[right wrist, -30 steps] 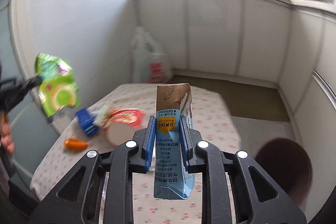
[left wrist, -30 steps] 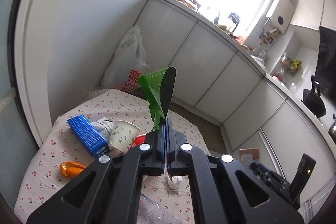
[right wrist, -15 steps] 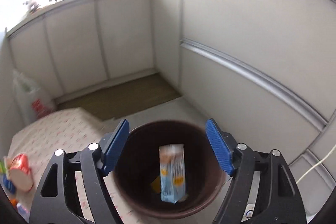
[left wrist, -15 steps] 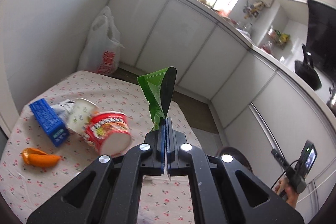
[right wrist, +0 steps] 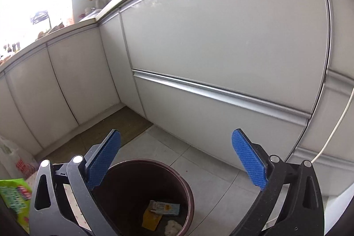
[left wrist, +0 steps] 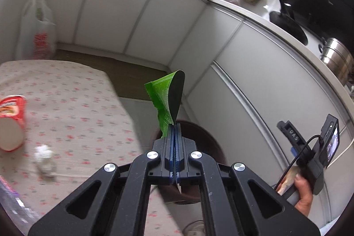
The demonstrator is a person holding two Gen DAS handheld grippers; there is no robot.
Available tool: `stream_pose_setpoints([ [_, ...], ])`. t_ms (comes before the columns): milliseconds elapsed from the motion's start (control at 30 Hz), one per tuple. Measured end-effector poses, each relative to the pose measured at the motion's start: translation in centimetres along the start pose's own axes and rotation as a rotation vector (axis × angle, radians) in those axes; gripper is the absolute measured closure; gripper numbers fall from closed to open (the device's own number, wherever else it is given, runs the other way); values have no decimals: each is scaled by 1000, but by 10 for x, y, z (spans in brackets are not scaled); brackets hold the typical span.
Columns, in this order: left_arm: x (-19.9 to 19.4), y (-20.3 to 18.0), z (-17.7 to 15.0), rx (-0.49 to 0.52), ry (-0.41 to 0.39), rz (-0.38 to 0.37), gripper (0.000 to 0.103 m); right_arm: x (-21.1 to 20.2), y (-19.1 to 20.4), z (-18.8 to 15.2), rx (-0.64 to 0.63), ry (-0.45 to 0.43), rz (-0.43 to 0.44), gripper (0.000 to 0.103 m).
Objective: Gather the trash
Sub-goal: 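Drop the juice carton into the bin with the right tool while the left tool drops the green bag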
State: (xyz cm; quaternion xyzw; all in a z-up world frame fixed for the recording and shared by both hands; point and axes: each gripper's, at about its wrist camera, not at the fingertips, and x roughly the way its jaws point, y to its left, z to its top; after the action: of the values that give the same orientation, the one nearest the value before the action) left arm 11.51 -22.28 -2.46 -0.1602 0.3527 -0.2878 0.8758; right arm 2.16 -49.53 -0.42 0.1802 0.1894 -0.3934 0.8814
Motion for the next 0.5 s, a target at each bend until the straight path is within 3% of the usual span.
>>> stream_pose_setpoints([
  [200,57,-41,0,15,102,-70,103,12,-21,2,102,30,-3,7],
  [500,108,-68,-12,36,220,-57,101,14,-36,-1,160,60,-8,7],
])
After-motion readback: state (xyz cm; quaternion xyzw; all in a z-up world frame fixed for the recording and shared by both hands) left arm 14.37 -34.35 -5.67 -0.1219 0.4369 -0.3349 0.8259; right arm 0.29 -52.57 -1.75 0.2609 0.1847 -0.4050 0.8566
